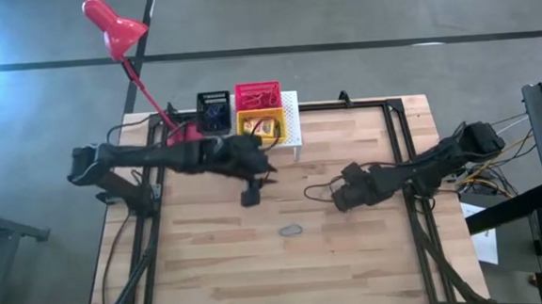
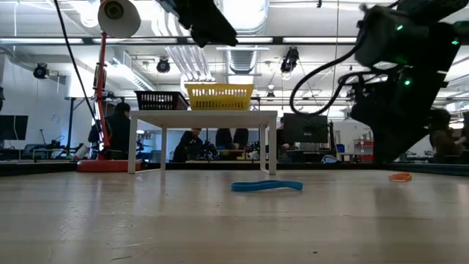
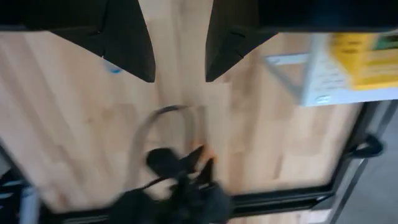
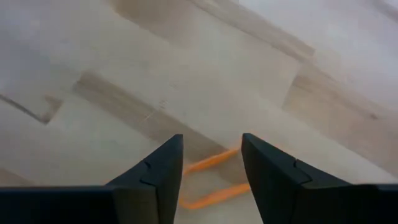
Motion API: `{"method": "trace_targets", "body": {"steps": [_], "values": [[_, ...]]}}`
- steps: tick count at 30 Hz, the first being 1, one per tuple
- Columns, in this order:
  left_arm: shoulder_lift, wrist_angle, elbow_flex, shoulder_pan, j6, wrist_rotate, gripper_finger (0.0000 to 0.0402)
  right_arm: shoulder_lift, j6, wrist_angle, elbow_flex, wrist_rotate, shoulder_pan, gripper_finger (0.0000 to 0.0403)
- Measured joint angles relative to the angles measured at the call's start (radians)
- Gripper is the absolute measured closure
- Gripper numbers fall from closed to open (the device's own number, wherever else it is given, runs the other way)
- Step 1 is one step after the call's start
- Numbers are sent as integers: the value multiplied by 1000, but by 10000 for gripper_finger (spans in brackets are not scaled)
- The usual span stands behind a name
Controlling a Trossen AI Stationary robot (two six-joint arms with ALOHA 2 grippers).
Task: Pick & Place Office Desk Supplies
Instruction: Put the orange rubber band into the red bin on the shelf
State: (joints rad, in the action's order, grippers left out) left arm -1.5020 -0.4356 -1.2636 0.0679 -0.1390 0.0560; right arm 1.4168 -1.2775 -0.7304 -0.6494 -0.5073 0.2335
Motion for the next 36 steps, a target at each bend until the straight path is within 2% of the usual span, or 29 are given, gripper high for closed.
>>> {"method": "trace_targets", "body": {"steps": [4, 10, 16, 23, 26, 36], "values": [[58, 143, 142, -59, 46, -3, 259, 0, 68, 30, 20, 105, -50, 255], [138, 350, 351, -94, 137, -3, 259, 0, 82, 41, 46, 204, -67, 277], [207, 461, 483, -94, 203, -3, 259, -4, 152, 137, 81, 232, -67, 308], [248, 480, 517, -94, 219, -4, 259, -1, 230, 229, 71, 267, -67, 358], [251, 480, 517, -95, 219, -3, 259, 1, 276, 356, 67, 307, -66, 386], [250, 469, 518, -95, 219, -3, 259, -15, 448, 641, 68, 286, -65, 395]]}}
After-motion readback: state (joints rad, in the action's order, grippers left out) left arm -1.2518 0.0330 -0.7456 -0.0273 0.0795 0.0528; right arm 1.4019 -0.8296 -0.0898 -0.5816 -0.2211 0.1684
